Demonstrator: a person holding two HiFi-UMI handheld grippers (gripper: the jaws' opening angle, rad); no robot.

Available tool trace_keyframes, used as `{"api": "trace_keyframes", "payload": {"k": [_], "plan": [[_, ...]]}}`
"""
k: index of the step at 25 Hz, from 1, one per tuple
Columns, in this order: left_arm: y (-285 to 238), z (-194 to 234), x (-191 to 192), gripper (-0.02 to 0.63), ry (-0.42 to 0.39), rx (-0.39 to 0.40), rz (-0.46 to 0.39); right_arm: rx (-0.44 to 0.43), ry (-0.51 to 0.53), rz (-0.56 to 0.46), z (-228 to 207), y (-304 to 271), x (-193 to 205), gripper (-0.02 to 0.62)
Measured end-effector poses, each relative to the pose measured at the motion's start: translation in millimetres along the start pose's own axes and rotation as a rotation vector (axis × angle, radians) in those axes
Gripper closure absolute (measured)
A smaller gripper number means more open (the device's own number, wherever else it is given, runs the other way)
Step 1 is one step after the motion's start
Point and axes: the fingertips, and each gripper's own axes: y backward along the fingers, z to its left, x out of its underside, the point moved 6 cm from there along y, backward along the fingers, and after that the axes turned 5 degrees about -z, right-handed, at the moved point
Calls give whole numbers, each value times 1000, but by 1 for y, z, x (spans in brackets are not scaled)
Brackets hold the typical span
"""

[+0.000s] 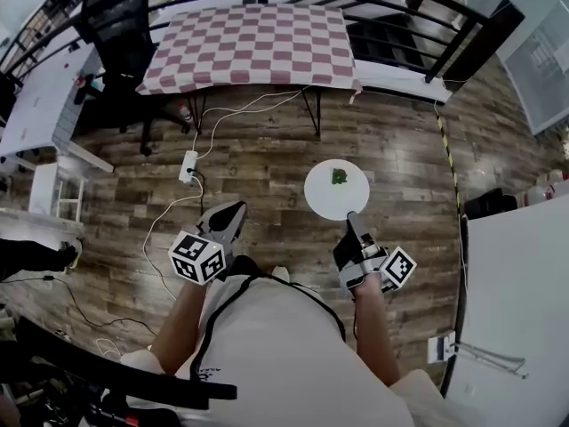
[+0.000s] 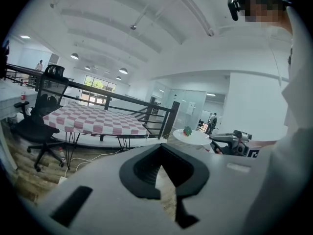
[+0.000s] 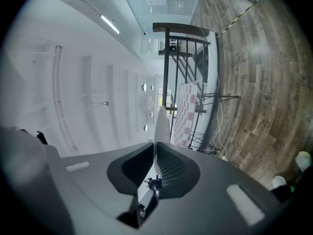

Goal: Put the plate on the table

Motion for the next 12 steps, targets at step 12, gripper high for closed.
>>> {"api": "trace_keyframes", "payload": {"k": [12], "plan": [[-29,-4,-8,600,-5,28,13,-13,-15,-59,-4,8,-26,563]]}}
